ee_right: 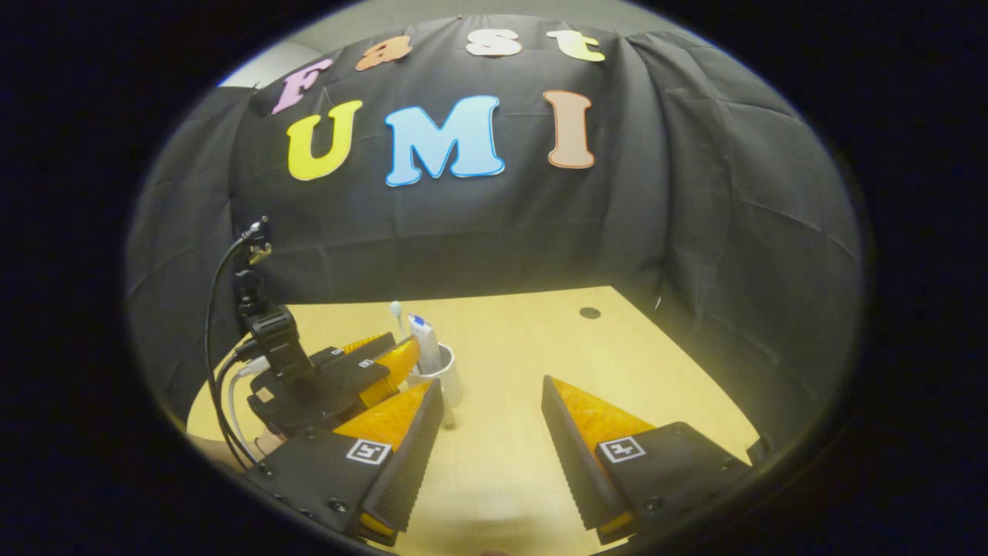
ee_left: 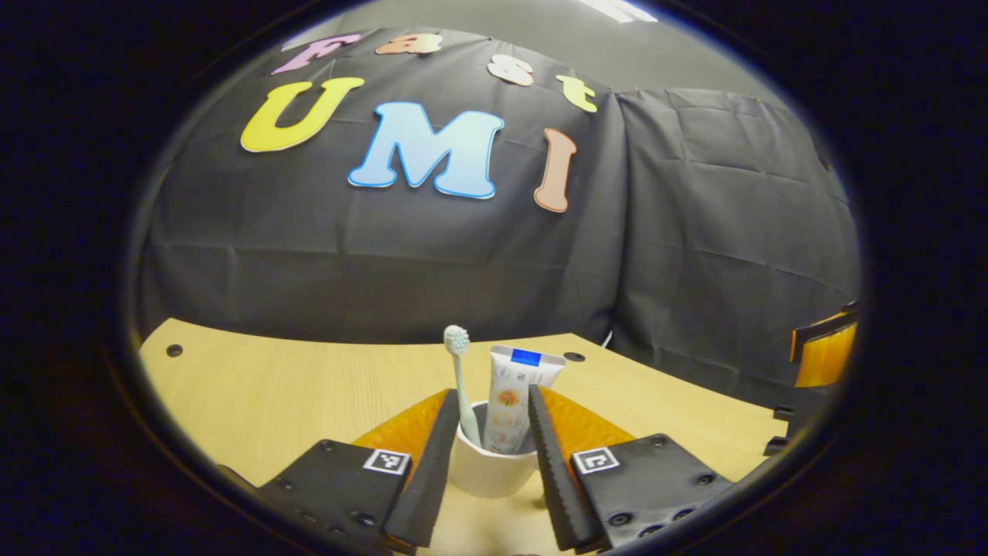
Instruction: Put the toothbrush and toothpaste on the desktop into the cup, then pick up the cup and place it on the coaster on the desktop.
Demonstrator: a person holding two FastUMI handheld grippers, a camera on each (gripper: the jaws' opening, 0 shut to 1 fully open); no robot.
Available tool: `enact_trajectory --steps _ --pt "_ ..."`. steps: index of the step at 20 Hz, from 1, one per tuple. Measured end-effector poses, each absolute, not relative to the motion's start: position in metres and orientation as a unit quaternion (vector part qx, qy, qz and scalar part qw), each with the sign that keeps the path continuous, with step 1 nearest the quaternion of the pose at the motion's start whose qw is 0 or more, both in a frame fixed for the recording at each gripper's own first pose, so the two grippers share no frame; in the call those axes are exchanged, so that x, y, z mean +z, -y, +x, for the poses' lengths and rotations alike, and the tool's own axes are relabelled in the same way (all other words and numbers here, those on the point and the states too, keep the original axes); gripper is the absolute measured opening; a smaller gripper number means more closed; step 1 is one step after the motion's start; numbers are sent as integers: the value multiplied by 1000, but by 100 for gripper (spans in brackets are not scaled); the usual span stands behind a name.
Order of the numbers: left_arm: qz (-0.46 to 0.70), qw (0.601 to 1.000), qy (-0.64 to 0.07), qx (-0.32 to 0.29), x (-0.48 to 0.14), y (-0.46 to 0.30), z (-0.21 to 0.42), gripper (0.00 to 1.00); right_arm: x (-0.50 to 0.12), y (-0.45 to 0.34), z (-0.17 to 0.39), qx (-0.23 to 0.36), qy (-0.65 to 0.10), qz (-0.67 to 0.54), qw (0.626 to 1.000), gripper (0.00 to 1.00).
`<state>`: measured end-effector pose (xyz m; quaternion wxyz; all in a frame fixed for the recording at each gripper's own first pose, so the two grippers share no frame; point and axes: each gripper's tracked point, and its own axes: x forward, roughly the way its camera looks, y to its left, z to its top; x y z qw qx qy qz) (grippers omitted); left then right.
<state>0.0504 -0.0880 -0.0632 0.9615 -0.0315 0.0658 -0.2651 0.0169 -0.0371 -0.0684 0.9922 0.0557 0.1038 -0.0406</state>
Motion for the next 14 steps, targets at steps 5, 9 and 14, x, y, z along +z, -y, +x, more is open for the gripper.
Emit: enact_trajectory --steps 5,9,14 --pt "-28 968 -39 -245 -25 77 30 82 -58 35 12 -31 -97 55 993 85" --pt "-16 975 -26 -218 10 59 7 85 -58 34 11 -26 -109 48 992 87" --pt "-18 983 -11 -181 53 32 -22 85 -50 25 24 -18 -131 36 991 93"
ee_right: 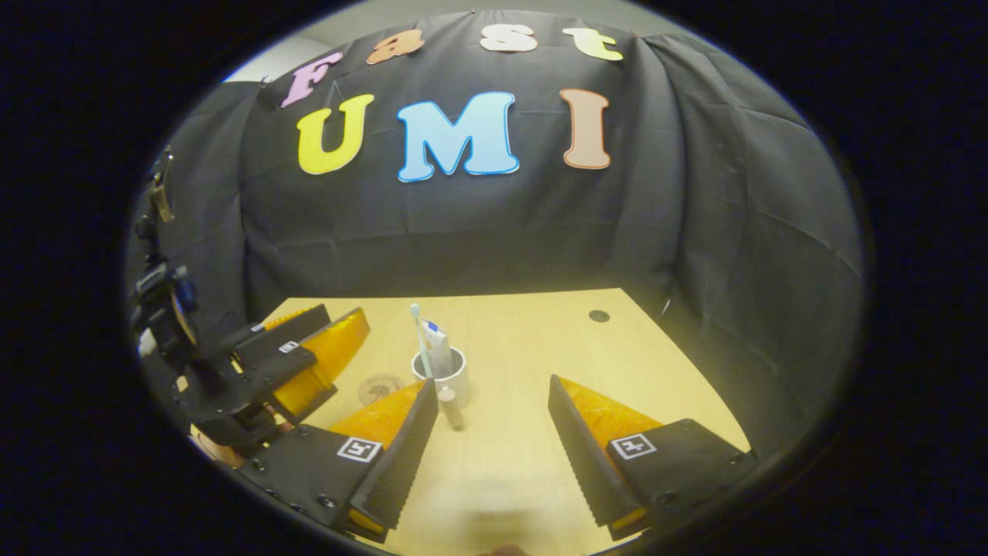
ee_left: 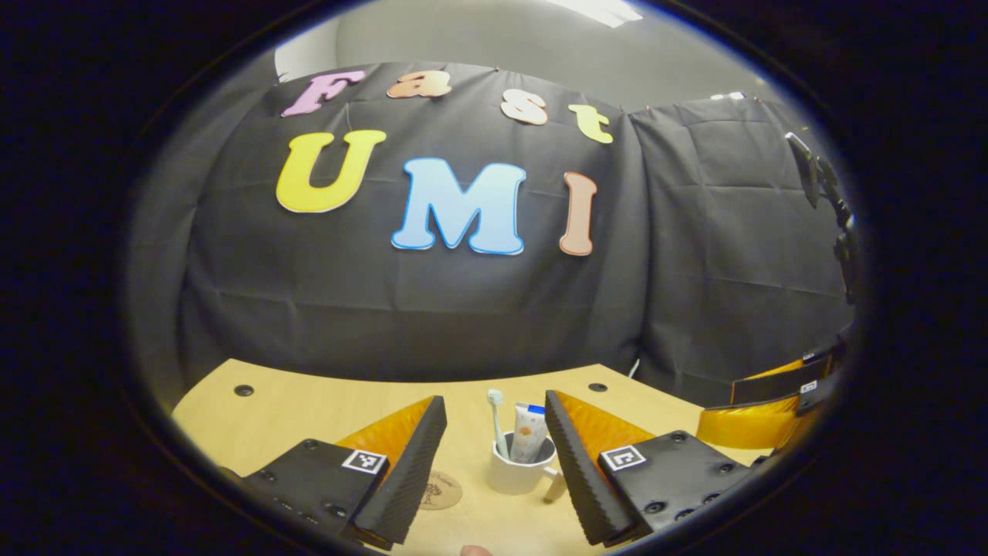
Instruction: Put the toothbrush and toothpaste on the desktop into the cup, then pick up the cup and place it on the coaster on the desktop.
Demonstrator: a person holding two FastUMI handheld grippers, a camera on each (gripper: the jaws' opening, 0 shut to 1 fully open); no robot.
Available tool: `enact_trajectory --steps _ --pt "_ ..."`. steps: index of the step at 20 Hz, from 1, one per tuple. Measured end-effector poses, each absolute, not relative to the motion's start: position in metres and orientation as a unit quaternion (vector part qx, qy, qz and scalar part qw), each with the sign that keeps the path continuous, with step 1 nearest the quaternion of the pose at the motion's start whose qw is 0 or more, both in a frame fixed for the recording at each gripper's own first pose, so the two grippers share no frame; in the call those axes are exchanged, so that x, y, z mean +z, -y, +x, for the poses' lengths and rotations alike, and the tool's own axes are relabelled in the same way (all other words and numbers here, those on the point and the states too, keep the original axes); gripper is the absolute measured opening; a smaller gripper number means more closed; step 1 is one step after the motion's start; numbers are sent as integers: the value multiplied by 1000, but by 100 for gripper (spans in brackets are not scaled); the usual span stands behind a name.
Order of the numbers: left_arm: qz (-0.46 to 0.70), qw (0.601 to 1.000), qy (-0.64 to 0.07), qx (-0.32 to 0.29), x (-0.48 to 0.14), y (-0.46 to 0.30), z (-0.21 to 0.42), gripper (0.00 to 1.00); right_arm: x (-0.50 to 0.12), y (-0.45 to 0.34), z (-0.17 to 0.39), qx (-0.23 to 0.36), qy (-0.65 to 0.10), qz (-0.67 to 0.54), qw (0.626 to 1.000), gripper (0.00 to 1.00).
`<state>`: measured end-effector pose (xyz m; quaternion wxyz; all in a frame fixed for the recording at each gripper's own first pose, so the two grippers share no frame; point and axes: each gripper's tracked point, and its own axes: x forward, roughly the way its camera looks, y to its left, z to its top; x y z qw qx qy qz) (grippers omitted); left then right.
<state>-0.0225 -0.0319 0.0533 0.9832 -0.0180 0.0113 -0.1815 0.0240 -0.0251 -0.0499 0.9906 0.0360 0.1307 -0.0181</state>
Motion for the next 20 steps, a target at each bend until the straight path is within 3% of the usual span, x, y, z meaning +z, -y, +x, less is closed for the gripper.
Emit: enact_trajectory --steps 13,20 --pt "-17 1000 12 -10 104 -53 -78 85 -101 -21 87 82 -265 -19 961 95" --pt "-32 999 -11 3 105 -78 -76 86 -121 -26 120 70 -303 -41 950 93"
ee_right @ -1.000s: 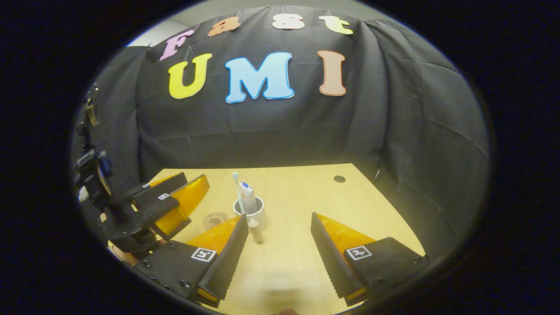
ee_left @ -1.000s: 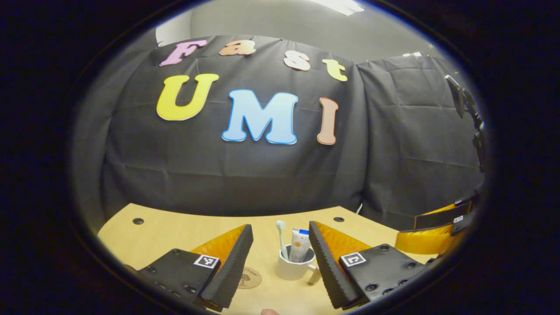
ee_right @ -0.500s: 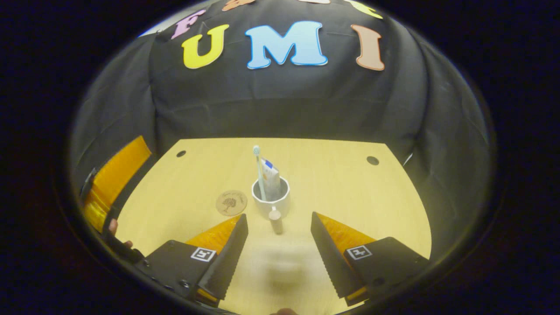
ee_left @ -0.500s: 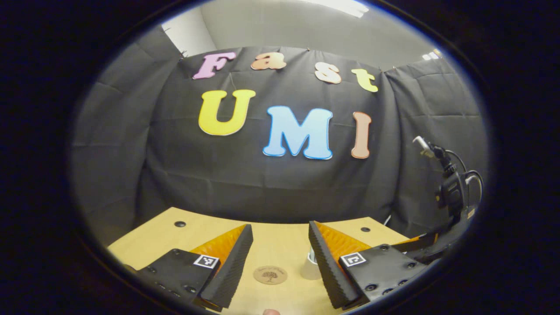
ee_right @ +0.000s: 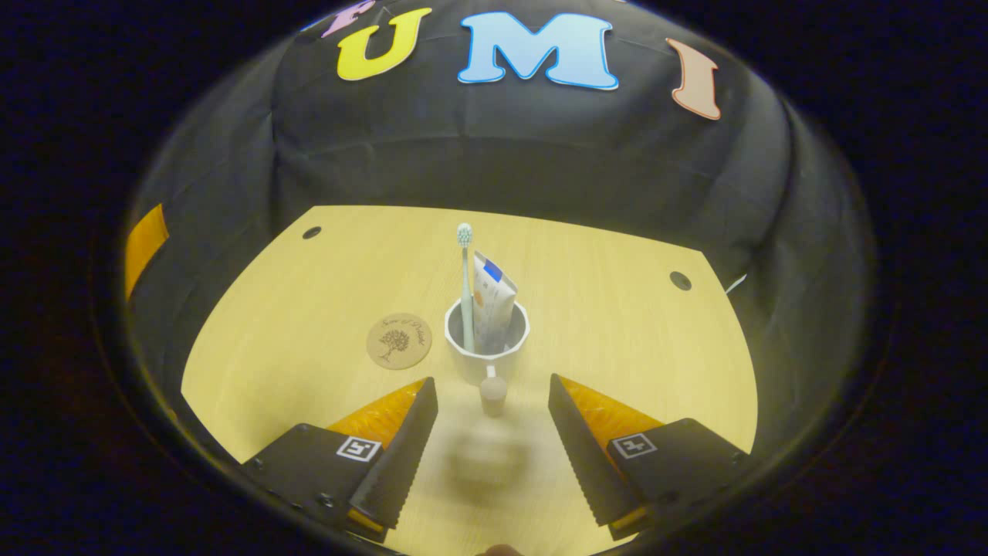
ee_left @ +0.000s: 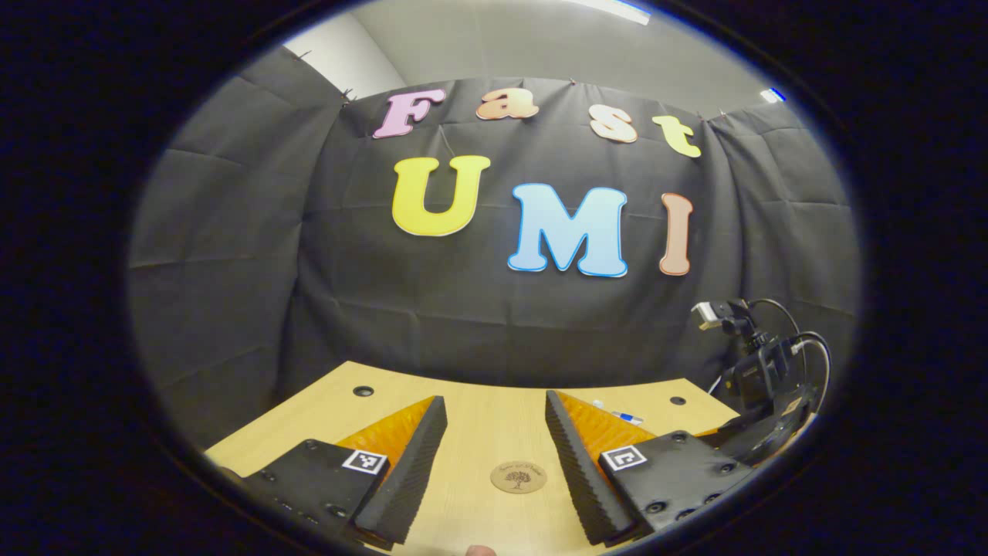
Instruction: Put the toothbrush and toothpaste on the desktop into the cup, then pick up the cup and place it on the coaster on the desktop.
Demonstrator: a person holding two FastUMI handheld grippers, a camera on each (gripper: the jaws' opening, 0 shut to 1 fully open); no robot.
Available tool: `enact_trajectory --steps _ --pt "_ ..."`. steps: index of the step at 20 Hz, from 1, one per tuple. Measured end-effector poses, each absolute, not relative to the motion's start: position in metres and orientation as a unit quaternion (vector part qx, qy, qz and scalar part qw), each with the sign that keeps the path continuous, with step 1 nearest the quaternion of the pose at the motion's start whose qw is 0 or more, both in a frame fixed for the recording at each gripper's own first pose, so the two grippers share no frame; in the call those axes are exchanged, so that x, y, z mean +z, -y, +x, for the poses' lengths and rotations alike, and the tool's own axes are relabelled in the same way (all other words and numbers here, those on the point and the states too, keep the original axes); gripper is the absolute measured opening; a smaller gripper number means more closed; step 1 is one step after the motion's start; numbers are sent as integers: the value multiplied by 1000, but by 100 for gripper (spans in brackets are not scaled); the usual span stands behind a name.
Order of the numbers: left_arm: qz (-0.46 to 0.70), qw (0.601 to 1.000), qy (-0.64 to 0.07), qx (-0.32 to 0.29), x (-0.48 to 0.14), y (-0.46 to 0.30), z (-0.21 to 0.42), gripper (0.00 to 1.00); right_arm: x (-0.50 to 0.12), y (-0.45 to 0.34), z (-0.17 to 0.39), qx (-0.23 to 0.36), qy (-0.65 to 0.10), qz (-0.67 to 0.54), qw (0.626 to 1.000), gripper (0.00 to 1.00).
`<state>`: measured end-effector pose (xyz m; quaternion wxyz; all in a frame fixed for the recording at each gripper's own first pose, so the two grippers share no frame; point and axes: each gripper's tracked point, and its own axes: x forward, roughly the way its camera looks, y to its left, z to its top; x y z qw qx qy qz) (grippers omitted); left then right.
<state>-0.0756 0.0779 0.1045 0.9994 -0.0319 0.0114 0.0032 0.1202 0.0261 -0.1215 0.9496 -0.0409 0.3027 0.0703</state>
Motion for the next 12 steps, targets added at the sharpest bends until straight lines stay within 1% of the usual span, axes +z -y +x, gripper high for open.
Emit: enact_trajectory --steps 5,12 --pt "-29 999 -24 1 100 -80 -72 86 -142 -32 136 71 -343 -44 936 93" --pt "-45 998 -40 -3 91 -77 -75 86 -177 -31 157 73 -396 -91 911 94"
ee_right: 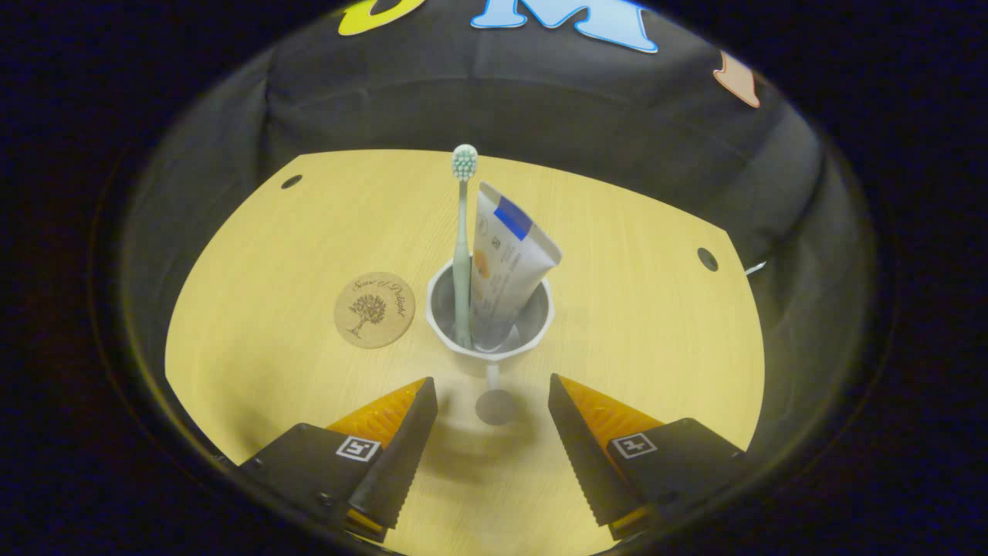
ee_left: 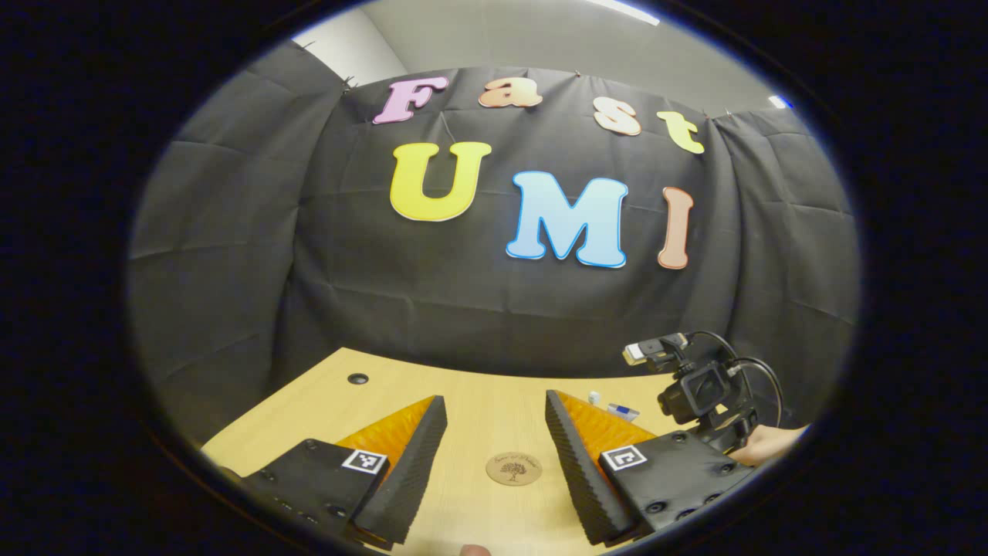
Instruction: Put the toothbrush and toothpaste on the desktop into the cup, then pick up the cup and place it on the coaster on the desktop.
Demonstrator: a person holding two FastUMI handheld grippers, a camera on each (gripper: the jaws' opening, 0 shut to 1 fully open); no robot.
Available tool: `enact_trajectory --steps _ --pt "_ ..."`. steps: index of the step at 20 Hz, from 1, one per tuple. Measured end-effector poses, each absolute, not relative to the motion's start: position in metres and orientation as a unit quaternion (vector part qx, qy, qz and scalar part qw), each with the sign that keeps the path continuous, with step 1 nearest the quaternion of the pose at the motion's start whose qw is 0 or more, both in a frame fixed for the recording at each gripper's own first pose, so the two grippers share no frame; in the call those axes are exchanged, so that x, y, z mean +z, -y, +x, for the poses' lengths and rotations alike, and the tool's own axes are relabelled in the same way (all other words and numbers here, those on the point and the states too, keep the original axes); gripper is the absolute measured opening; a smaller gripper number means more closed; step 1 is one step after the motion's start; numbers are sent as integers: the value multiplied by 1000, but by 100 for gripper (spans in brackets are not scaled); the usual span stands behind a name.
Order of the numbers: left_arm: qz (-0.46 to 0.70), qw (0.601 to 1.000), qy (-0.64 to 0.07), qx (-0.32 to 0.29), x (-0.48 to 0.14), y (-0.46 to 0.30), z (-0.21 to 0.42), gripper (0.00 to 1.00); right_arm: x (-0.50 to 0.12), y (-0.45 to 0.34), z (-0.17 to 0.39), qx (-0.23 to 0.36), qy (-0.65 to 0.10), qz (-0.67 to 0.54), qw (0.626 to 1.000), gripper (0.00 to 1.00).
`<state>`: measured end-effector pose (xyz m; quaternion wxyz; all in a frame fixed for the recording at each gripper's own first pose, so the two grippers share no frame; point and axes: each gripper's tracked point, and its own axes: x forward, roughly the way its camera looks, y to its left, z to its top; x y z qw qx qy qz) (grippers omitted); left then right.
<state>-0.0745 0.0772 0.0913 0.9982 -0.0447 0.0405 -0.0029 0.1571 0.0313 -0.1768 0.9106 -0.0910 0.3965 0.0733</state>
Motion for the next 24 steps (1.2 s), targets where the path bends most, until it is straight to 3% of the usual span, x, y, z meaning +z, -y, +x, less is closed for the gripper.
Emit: enact_trajectory --steps 3,6,9,10,13,14,17,18,19,20,22,24 --pt "-59 997 -51 1 85 -80 -74 86 -186 -30 166 78 -412 -107 902 94" --pt "-77 995 -60 10 79 -88 -75 86 -191 -32 168 84 -435 -109 890 84" --pt "-81 995 -62 18 77 -97 -77 86 -195 -31 172 92 -464 -114 874 82" --pt "-83 994 -63 21 76 -100 -78 86 -195 -30 175 90 -476 -116 867 69" --pt "-92 993 -65 22 74 -103 -77 86 -199 -33 178 99 -506 -122 848 70" --pt "-95 993 -67 23 72 -105 -77 86 -204 -34 177 96 -515 -119 843 59" --pt "-101 992 -70 23 70 -110 -76 86 -215 -34 181 100 -534 -113 832 56" --pt "-101 992 -70 24 70 -111 -75 86 -207 -38 182 100 -538 -99 831 41" --pt "-102 992 -69 25 71 -112 -74 86 -207 -41 182 104 -544 -82 828 33" --pt "-103 992 -69 25 71 -112 -75 86 -207 -40 184 103 -548 -74 827 36" --pt "-106 992 -70 24 70 -112 -75 87 -206 -39 185 105 -552 -72 824 26" --pt "-107 992 -68 23 72 -112 -74 87 -205 -38 185 106 -551 -73 824 31"
